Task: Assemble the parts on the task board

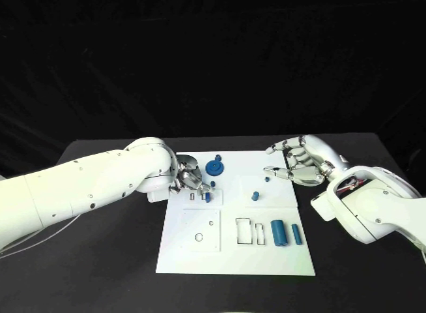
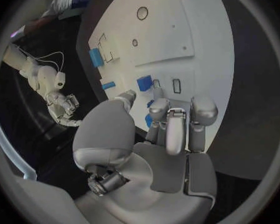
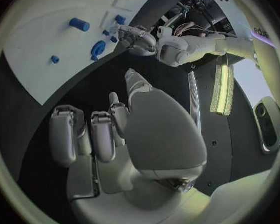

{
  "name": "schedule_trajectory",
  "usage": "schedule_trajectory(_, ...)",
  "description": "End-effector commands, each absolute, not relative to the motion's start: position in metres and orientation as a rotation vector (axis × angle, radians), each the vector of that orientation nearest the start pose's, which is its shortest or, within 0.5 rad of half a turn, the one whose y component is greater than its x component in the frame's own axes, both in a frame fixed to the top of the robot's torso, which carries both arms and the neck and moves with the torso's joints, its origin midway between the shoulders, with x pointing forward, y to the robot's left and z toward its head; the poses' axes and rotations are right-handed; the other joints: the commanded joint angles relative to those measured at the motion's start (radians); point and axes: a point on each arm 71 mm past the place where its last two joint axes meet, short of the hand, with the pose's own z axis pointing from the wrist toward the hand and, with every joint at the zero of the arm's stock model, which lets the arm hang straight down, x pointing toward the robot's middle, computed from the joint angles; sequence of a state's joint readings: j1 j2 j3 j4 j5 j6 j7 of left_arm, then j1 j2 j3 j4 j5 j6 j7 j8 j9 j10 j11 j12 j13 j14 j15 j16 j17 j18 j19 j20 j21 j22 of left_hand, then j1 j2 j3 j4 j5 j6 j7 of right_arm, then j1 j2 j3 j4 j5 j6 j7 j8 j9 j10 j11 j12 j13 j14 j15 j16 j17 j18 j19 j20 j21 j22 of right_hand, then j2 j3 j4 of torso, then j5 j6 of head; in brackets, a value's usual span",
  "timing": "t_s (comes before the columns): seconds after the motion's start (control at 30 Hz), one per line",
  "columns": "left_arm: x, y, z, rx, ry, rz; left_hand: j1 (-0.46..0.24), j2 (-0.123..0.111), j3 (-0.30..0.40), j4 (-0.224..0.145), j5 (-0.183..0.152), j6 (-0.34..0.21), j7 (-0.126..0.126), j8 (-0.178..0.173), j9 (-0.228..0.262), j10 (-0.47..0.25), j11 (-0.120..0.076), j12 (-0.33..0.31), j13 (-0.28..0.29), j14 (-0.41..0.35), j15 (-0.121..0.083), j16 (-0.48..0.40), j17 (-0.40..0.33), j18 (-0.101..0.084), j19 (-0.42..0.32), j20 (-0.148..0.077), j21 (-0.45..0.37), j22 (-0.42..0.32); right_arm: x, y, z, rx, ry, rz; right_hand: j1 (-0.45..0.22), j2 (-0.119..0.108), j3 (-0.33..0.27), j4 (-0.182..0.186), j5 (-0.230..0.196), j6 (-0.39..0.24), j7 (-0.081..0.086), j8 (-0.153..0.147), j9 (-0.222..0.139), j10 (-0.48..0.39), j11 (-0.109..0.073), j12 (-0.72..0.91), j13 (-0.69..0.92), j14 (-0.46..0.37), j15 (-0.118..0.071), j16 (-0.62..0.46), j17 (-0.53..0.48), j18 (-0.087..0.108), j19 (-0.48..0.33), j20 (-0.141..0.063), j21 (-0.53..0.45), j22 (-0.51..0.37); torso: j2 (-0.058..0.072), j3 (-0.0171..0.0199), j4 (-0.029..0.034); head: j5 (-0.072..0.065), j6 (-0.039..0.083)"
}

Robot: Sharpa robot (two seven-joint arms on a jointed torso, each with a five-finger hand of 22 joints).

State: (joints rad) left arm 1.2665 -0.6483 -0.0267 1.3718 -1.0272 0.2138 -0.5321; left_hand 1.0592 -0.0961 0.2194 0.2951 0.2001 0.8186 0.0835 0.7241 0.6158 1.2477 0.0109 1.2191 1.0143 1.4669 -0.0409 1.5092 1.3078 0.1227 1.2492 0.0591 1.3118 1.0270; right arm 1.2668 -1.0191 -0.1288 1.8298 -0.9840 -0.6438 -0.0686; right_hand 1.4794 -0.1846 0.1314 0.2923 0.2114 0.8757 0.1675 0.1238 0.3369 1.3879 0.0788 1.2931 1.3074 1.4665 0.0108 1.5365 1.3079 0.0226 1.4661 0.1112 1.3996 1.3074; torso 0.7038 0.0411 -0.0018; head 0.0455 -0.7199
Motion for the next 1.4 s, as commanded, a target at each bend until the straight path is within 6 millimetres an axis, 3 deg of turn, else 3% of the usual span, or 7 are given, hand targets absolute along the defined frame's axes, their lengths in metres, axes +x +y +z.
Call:
schedule_trajectory(0.03, 0.5088, 0.1551, -0.2016, -0.102, 2.391, -0.469, 0.003, 0.006, -0.004, -0.004, -0.002, -0.003, -0.001, 0.004, 0.002, 0.005, 0.001, 0.003, 0.001, 0.059, -0.006, 0.003, 0.115, -0.013, 0.004, 0.0, 0.004, 0.001, 0.4288, -0.2108, -0.1518, 0.349, 1.521, 0.927, 0.001, 0.004, 0.006, -0.001, 0.003, 0.006, 0.0, 0.007, -0.002, -0.007, 0.002, -0.006, 0.058, 0.082, -0.004, -0.006, 0.18, 0.018, 0.024, -0.001, -0.002, 0.169, 0.001, 0.0007, 0.0011, 0.0, -0.001)
schedule_trajectory(0.73, 0.5066, 0.1473, -0.206, -0.082, 2.429, -0.481, 0.037, 0.021, 0.006, -0.004, 0.002, -0.007, -0.001, 0.006, 0.01, 0.002, 0.0, 0.004, 0.001, 0.059, -0.007, 0.003, 0.116, -0.013, 0.003, 0.0, 0.006, 0.003, 0.4283, -0.2067, -0.1523, 0.347, 1.529, 0.933, 0.0, 0.006, 0.008, -0.001, 0.004, 0.006, 0.0, 0.008, -0.002, -0.008, 0.002, -0.008, 0.056, 0.081, -0.005, -0.008, 0.176, 0.019, 0.022, -0.001, -0.007, 0.167, 0.0, 0.0002, 0.0014, -0.002, -0.011)
schedule_trajectory(1.0, 0.5062, 0.1468, -0.2062, -0.086, 2.434, -0.486, 0.088, 0.048, 0.031, -0.007, 0.005, -0.006, -0.004, 0.013, 0.022, 0.003, -0.003, 0.007, 0.005, 0.06, -0.009, 0.004, 0.119, -0.014, 0.003, 0.0, 0.01, 0.009, 0.4285, -0.2067, -0.1527, 0.348, 1.533, 0.931, 0.0, 0.006, 0.009, -0.002, 0.005, 0.006, 0.0, 0.008, -0.002, -0.008, 0.002, -0.008, 0.056, 0.081, -0.005, -0.008, 0.176, 0.019, 0.022, -0.001, -0.008, 0.166, 0.0, 0.0001, 0.0003, -0.002, -0.012)
schedule_trajectory(1.13, 0.5059, 0.1459, -0.2061, -0.098, 2.436, -0.496, 0.151, 0.066, 0.082, -0.015, 0.005, -0.008, -0.012, 0.026, 0.042, 0.003, -0.01, 0.008, 0.005, 0.06, -0.015, 0.004, 0.121, -0.014, 0.004, -0.003, 0.015, 0.015, 0.4287, -0.2068, -0.1529, 0.349, 1.536, 0.93, 0.0, 0.006, 0.01, -0.002, 0.005, 0.006, 0.0, 0.008, -0.002, -0.007, 0.002, -0.007, 0.057, 0.081, -0.005, -0.008, 0.176, 0.019, 0.022, -0.001, -0.008, 0.166, 0.0, 0.0002, 0.0004, -0.003, -0.014)
schedule_trajectory(1.27, 0.5059, 0.1456, -0.2057, -0.133, 2.435, -0.519, 0.201, 0.065, 0.147, -0.024, 0.005, -0.004, -0.023, 0.063, 0.085, 0.005, -0.019, 0.009, 0.007, 0.062, -0.022, 0.006, 0.128, -0.015, 0.002, -0.007, 0.017, 0.019, 0.4291, -0.2069, -0.1533, 0.349, 1.538, 0.928, 0.001, 0.007, 0.011, -0.002, 0.006, 0.006, 0.0, 0.009, -0.002, -0.007, 0.001, -0.007, 0.057, 0.081, -0.005, -0.009, 0.175, 0.019, 0.022, -0.002, -0.008, 0.166, 0.001, 0.0, 0.0003, -0.003, -0.014)
schedule_trajectory(1.33, 0.5059, 0.1455, -0.2056, -0.154, 2.434, -0.532, 0.239, 0.064, 0.237, -0.049, 0.003, -0.022, -0.028, 0.094, 0.132, 0.006, -0.024, 0.008, 0.007, 0.062, -0.028, 0.005, 0.127, -0.015, -0.001, -0.014, 0.017, 0.019, 0.4292, -0.207, -0.1535, 0.349, 1.54, 0.927, 0.001, 0.007, 0.011, -0.002, 0.006, 0.006, 0.0, 0.009, -0.002, -0.007, 0.001, -0.007, 0.057, 0.081, -0.005, -0.009, 0.175, 0.019, 0.022, -0.002, -0.008, 0.166, 0.0, -0.0003, 0.0006, -0.004, -0.015)
schedule_trajectory(1.4, 0.506, 0.1456, -0.2054, -0.172, 2.433, -0.543, 0.237, 0.045, 0.31, -0.065, 0.001, -0.032, -0.026, 0.104, 0.158, 0.006, -0.024, 0.006, 0.005, 0.061, -0.026, 0.005, 0.127, -0.015, -0.002, -0.013, 0.018, 0.021, 0.4293, -0.2071, -0.1537, 0.35, 1.542, 0.926, 0.001, 0.007, 0.012, -0.003, 0.007, 0.007, 0.0, 0.009, -0.002, -0.007, 0.001, -0.007, 0.057, 0.08, -0.005, -0.009, 0.175, 0.019, 0.021, -0.002, -0.01, 0.165, 0.0, -0.0005, 0.0014, -0.004, -0.016)
